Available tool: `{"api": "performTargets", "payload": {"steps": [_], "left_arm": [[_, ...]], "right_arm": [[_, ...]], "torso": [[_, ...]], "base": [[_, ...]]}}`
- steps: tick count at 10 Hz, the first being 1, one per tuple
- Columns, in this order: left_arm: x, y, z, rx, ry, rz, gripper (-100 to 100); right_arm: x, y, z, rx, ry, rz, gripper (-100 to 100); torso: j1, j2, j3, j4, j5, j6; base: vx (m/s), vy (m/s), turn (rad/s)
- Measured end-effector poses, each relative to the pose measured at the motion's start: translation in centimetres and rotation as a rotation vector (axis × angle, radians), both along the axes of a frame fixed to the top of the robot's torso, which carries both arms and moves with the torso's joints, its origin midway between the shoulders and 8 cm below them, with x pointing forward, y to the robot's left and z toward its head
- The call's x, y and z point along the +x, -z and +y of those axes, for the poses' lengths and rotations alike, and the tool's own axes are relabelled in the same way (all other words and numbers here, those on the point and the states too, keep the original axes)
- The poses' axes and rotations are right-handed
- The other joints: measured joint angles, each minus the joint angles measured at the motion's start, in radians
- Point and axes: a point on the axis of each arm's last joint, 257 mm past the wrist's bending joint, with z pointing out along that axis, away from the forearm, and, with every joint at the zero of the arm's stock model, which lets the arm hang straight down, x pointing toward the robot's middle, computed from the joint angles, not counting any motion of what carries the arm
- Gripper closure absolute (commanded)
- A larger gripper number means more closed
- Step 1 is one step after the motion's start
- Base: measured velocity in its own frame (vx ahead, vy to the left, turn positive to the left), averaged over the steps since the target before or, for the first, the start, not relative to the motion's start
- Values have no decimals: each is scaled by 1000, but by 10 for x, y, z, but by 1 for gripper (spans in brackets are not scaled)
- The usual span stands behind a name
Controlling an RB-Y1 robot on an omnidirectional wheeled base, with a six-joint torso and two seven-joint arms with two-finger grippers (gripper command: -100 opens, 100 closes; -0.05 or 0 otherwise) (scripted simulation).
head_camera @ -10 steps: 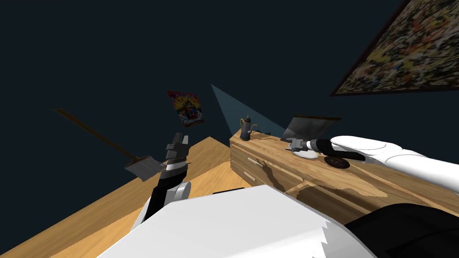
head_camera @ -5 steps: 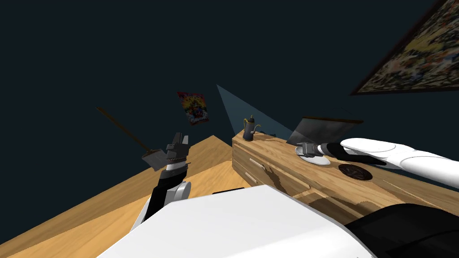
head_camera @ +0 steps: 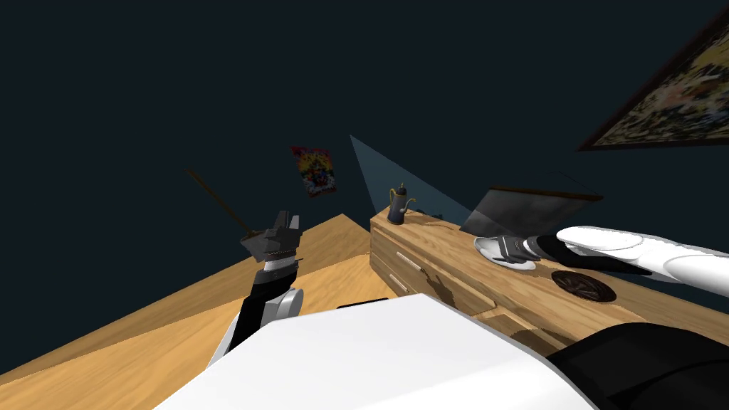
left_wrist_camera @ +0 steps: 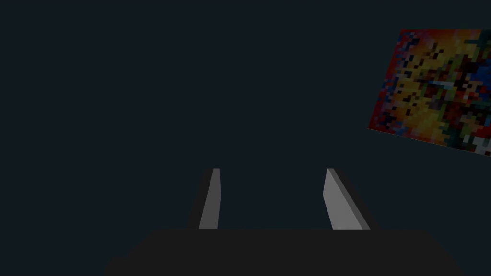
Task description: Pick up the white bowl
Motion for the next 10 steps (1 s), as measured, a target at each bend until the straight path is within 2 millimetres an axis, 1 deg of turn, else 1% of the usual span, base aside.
{"api": "performTargets", "payload": {"steps": [1,2,3,4,6,7,8,10], "left_arm": [[0,0,0,0,0,0,0],[0,0,0,0,0,0,0],[0,0,0,0,0,0,0],[0,0,0,0,0,0,0],[0,0,0,0,0,0,0],[0,0,0,0,0,0,0],[0,0,0,0,0,0,0],[0,0,0,0,0,0,0]], "right_arm": [[-13,10,-8,-14,18,37,-100],[-22,13,-12,-18,28,55,-100],[-25,13,-12,-20,29,62,-100],[-44,24,-12,-20,43,96,-100],[-58,34,-19,-23,59,128,-100],[-60,35,-19,-21,60,132,0],[-60,35,-19,-21,60,131,-100],[-69,49,-19,-22,73,133,-100]], "torso": [[0,0,0,0,0,0],[2,-1,0,0,0,0],[4,-2,-1,0,1,0],[4,-2,-1,0,1,0],[3,-2,-1,0,1,0],[4,-2,-1,0,1,0],[5,-3,-2,-1,1,0],[2,-7,-4,-1,0,0]], "base": [[-27,-42,45],[-9,-10,-10],[-15,-25,121],[-22,-34,67],[-16,-21,16],[0,0,0],[31,-28,93],[44,-36,44]]}}
